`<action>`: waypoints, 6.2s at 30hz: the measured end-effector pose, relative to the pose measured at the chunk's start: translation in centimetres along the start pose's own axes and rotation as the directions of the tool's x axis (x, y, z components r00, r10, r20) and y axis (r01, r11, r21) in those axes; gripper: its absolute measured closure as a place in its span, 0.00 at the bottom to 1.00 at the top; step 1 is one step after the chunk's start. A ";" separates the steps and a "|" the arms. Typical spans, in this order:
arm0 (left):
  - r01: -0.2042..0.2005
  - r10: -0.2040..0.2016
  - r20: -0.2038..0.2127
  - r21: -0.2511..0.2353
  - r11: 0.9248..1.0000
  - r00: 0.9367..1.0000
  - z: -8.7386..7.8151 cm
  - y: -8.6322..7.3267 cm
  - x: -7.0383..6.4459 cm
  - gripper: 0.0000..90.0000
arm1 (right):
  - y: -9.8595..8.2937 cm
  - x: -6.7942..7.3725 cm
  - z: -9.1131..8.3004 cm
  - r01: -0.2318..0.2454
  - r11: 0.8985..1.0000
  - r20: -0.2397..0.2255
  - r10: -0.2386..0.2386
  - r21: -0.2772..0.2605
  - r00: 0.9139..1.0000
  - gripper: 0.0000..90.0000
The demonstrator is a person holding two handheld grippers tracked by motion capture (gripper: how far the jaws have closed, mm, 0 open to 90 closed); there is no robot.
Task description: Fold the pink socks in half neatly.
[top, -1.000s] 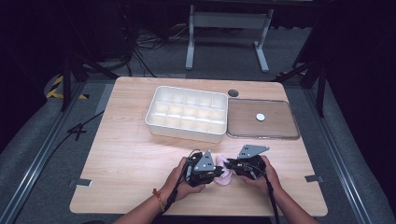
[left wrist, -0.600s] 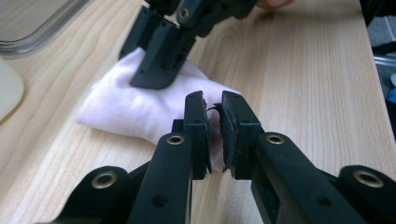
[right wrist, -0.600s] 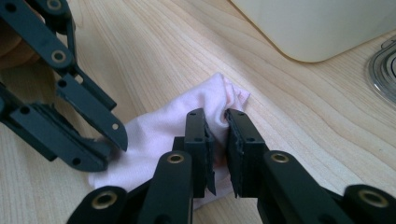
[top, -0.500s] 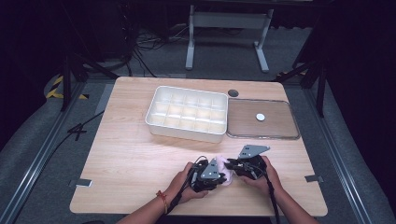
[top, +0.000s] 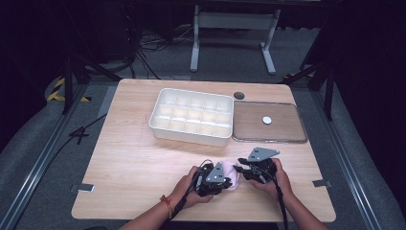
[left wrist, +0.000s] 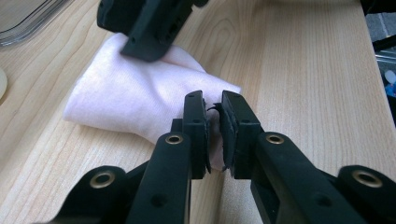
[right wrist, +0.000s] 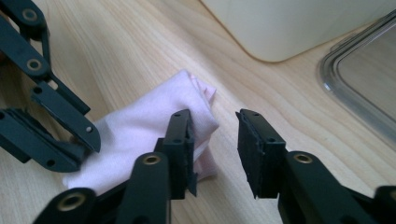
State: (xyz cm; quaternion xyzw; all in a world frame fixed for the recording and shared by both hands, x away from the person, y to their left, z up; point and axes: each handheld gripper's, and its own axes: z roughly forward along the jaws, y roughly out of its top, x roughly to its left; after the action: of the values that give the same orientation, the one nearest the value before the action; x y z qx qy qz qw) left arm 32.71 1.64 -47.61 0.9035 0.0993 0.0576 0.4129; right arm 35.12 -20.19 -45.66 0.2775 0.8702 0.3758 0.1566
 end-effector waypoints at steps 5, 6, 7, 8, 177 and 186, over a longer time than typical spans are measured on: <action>0.013 -0.013 0.007 0.000 1.000 1.000 0.0 0.0 0.1 0.90 | 0.8 0.4 -1.3 0.010 0.993 -0.010 -0.011 -0.120 1.000 0.93; 0.013 -0.013 0.006 0.000 1.000 1.000 0.0 0.0 0.1 0.90 | 0.8 0.4 -1.3 0.010 0.993 -0.010 -0.011 -0.120 1.000 0.93; 0.014 -0.014 0.008 0.001 1.000 1.000 0.0 0.0 0.1 0.90 | 1.1 0.9 -1.4 0.044 0.987 -0.034 -0.050 -0.153 0.998 0.94; 0.014 -0.014 0.007 0.001 1.000 1.000 0.0 0.0 0.1 0.90 | 1.1 1.1 -1.3 0.054 0.987 -0.034 -0.060 -0.148 0.998 0.94; 0.254 -0.233 -0.220 0.075 0.964 0.947 -12.2 -11.6 4.9 0.15 | 1.1 -1.0 -2.2 -0.020 0.991 -0.124 0.004 -0.132 0.992 0.80; 0.258 -0.237 -0.216 0.075 0.963 0.947 -12.2 -11.6 5.0 0.14 | 1.2 -1.4 -3.0 -0.017 0.987 -0.085 0.003 -0.158 0.996 0.80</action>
State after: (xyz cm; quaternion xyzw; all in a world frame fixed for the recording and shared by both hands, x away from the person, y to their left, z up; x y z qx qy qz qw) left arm 33.77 19.14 -48.32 0.8930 0.2567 0.0930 0.3577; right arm 35.23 -22.12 -42.68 0.2523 0.8419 0.4562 0.1392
